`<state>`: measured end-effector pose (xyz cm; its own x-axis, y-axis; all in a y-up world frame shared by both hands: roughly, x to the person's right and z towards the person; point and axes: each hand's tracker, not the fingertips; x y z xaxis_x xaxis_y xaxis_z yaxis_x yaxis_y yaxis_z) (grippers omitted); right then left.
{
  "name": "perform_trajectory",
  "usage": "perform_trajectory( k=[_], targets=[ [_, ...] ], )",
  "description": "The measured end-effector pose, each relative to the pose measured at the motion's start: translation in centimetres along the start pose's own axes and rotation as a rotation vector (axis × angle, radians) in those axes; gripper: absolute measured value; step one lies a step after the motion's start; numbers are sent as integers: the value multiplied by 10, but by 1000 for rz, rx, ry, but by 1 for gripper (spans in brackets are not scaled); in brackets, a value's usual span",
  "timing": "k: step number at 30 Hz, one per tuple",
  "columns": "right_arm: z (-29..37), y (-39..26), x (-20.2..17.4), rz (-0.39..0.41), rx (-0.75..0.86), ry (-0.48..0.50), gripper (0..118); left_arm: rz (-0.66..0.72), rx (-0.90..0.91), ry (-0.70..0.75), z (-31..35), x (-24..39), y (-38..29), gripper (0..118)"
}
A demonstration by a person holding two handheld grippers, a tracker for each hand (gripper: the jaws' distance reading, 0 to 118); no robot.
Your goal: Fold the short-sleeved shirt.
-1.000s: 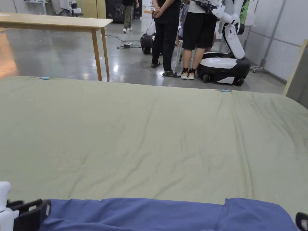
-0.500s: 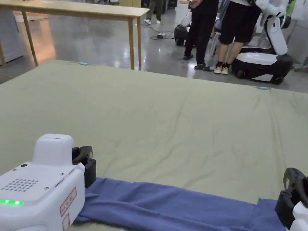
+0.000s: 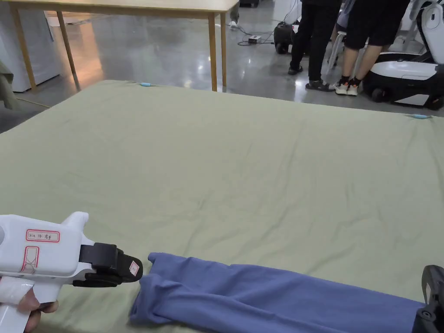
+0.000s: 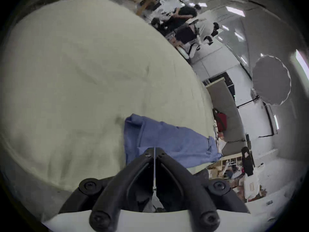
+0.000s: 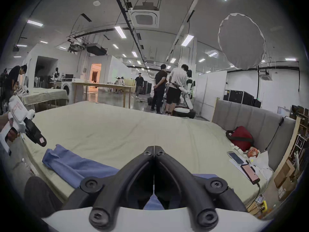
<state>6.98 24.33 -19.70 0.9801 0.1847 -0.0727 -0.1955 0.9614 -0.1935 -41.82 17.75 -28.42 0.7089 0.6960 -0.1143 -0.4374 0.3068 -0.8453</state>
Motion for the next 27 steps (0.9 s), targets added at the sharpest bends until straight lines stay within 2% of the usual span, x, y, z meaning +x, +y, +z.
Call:
perform_trajectory(
  k=[2, 4, 5, 7, 8, 13, 16, 18, 19, 20, 21, 22, 23, 24, 27],
  targets=[
    [-3, 0, 0, -1, -8, -1, 0, -3, -25, -15, -10, -7, 5, 1],
    [-5, 1, -1, -2, -19, 1, 0, -3, -55, -38, -20, -11, 7, 10],
    [-6, 1, 3, -3, -22, -1, 0, 4, -57, -60, -22, -14, 8, 34],
    [-8, 0, 3, 0, -29, -3, 0, 42, -76, -123, -31, -19, 11, 105],
    [-8, 0, 3, 2, -32, -3, 0, 36, -112, -144, -35, -20, 9, 114],
    [-15, -3, 10, -32, -58, -1, 0, 54, -154, -200, -64, -22, 4, 111],
    [-14, -4, 11, -24, -66, -5, 0, 65, -146, -237, -74, -15, 3, 111],
    [-14, -5, 13, -23, -67, -4, 0, 67, -146, -230, -81, -9, 2, 104],
    [-14, -5, 13, -24, -69, -7, 0, 60, -158, -226, -84, -6, 2, 92],
    [-14, -5, 14, -26, -69, -6, 0, 56, -156, -214, -84, -7, 2, 52],
    [-14, -6, 16, -32, -69, -6, 0, 49, -144, -166, -82, -5, 4, 52],
    [-13, -6, 17, -37, -71, -1, 0, 33, -121, -105, -82, -4, 4, 39],
    [-12, -6, 17, -39, -73, 0, 0, 17, -116, -47, -84, -3, 4, 15],
    [-11, -6, 18, -40, -73, 2, 0, 30, -121, -68, -85, -5, 5, 8],
    [-6, -5, 22, -43, -69, 4, 0, 57, -118, -96, -78, -2, 2, 6]
  ],
)
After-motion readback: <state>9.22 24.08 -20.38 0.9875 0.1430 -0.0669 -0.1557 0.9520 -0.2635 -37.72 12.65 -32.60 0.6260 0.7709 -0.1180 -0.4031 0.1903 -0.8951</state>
